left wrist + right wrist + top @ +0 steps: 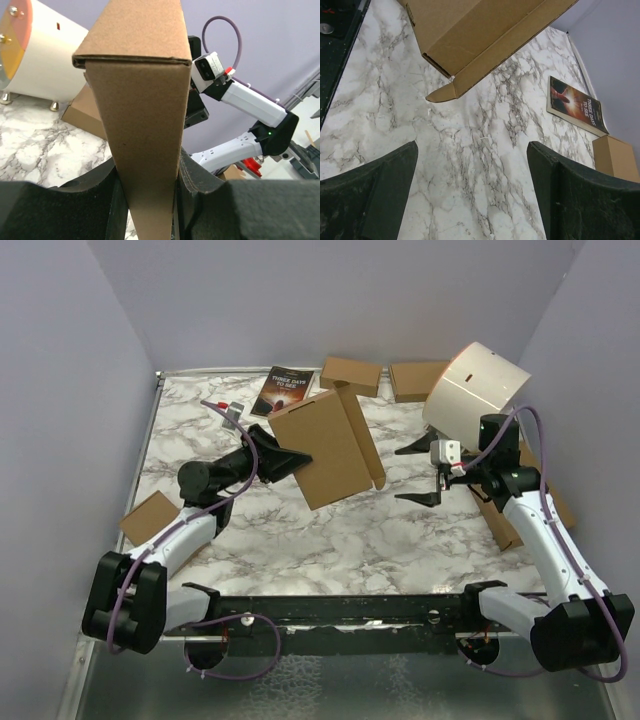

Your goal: Fold the paper box

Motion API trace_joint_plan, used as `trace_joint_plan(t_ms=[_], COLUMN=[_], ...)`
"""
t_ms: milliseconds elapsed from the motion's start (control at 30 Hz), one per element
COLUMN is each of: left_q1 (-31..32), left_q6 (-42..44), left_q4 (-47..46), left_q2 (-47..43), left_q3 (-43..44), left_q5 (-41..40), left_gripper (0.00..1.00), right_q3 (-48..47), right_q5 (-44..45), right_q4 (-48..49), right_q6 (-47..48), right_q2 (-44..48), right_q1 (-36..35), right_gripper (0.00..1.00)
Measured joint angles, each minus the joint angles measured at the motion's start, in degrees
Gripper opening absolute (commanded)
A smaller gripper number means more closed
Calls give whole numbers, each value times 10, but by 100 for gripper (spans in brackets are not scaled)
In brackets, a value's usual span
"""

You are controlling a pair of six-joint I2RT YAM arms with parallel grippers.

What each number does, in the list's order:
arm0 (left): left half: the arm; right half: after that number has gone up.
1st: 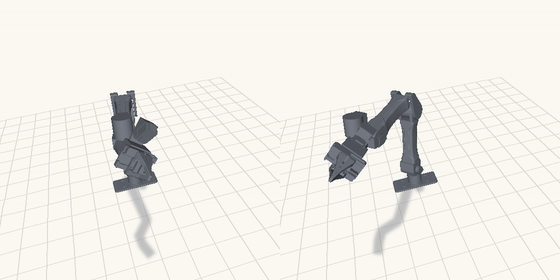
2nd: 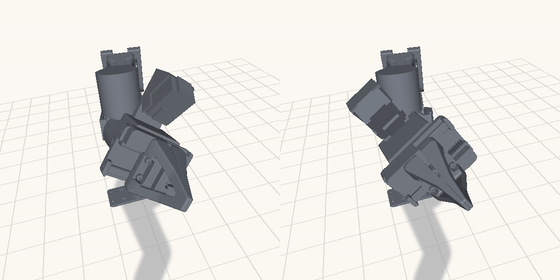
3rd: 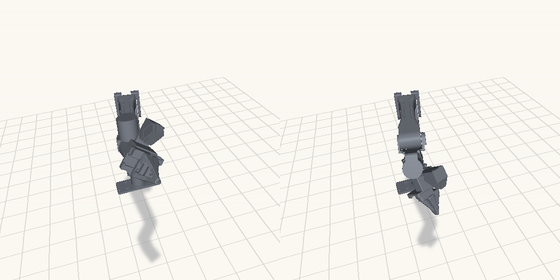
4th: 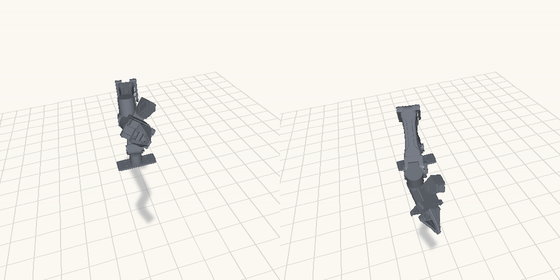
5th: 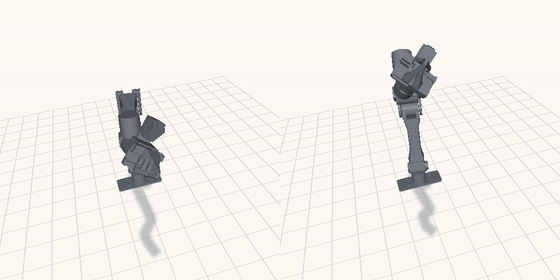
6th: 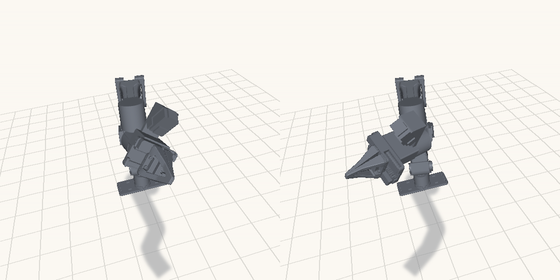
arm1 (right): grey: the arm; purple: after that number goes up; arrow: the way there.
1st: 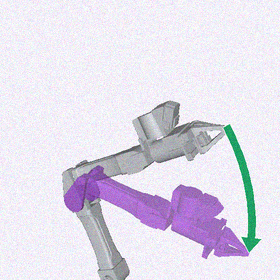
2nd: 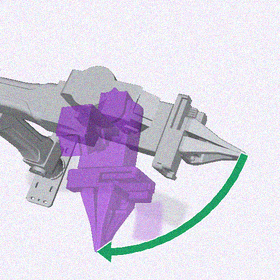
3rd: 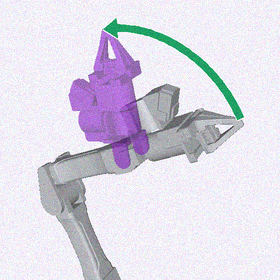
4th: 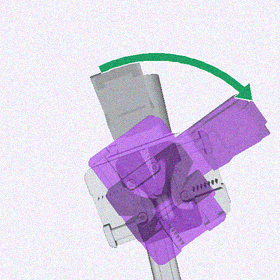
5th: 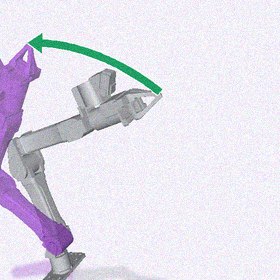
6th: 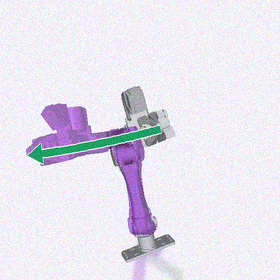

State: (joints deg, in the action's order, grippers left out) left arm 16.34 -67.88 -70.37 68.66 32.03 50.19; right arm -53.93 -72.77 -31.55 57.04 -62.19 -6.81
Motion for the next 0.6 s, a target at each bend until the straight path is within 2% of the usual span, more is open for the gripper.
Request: trace_joint_plan(t_ms=[333, 600], left_q1=[0, 0], left_q6=[-58, -68], left_q4=[-81, -99], left_q2=[36, 43], left_q3=[0, 0], left_q5=[8, 8], left_gripper=[0, 0], right_q3=[0, 0], right_q5=[-10, 2], right_q4=[48, 88], right_q6=[-45, -91], right_q2=[0, 0], right_q1=[-31, -78], right_gripper=[69, 60])
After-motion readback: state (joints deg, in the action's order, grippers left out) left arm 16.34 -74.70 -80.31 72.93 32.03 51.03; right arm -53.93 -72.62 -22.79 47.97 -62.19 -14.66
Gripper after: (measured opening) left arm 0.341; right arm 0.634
